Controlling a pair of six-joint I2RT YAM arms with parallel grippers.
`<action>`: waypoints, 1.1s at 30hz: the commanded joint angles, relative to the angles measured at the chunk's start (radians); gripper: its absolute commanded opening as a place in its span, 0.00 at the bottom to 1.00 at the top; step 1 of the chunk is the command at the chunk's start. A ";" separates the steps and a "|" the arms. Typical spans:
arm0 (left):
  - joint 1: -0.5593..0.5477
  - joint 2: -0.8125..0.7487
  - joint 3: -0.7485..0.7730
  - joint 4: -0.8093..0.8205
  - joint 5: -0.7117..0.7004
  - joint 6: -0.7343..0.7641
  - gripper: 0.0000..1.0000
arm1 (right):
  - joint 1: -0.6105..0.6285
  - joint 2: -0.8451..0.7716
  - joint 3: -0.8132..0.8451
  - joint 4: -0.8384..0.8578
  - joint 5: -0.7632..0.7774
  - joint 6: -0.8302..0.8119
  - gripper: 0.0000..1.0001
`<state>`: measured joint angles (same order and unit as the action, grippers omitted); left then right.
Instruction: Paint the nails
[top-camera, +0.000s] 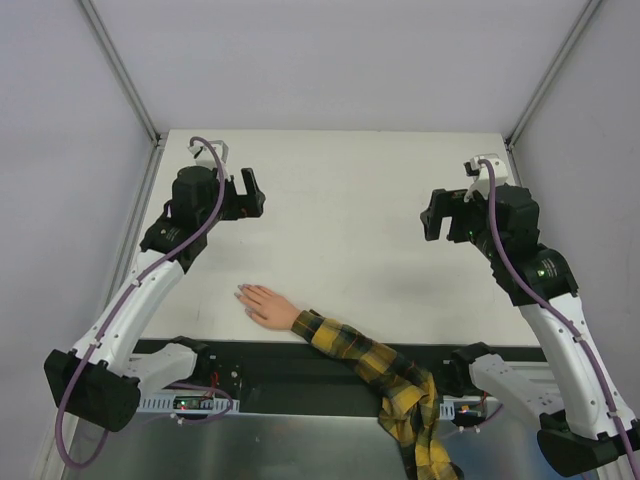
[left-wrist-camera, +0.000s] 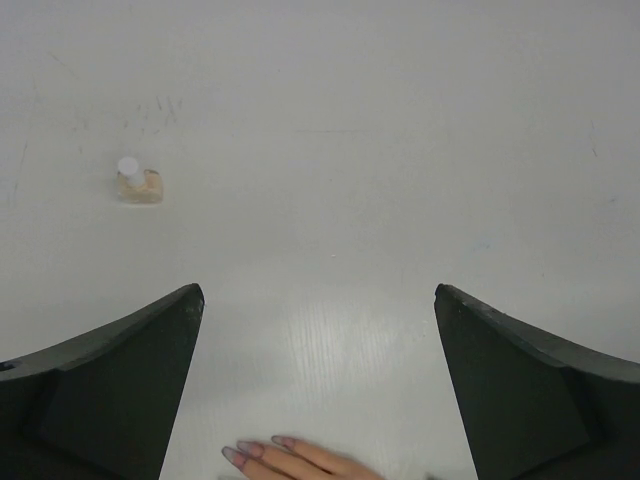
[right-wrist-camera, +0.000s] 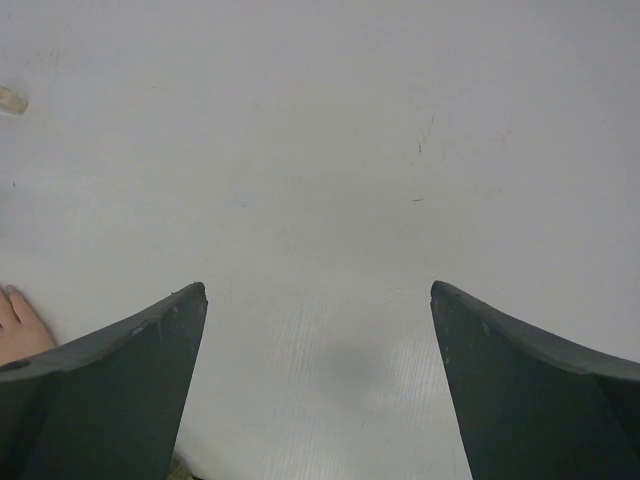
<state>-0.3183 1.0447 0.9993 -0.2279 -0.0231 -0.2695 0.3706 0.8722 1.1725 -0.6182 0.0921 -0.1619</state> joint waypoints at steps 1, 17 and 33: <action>0.028 0.050 0.067 -0.076 -0.080 -0.003 0.99 | -0.001 -0.030 0.021 0.017 0.012 -0.011 0.96; 0.205 0.607 0.499 -0.200 -0.106 0.087 0.94 | -0.001 0.016 0.058 -0.014 -0.086 -0.004 0.96; 0.206 0.894 0.634 -0.294 -0.166 0.107 0.67 | -0.001 0.053 0.075 -0.018 -0.141 -0.021 0.96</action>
<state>-0.1162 1.9301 1.6150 -0.4995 -0.1585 -0.1791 0.3706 0.9031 1.1995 -0.6445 -0.0151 -0.1692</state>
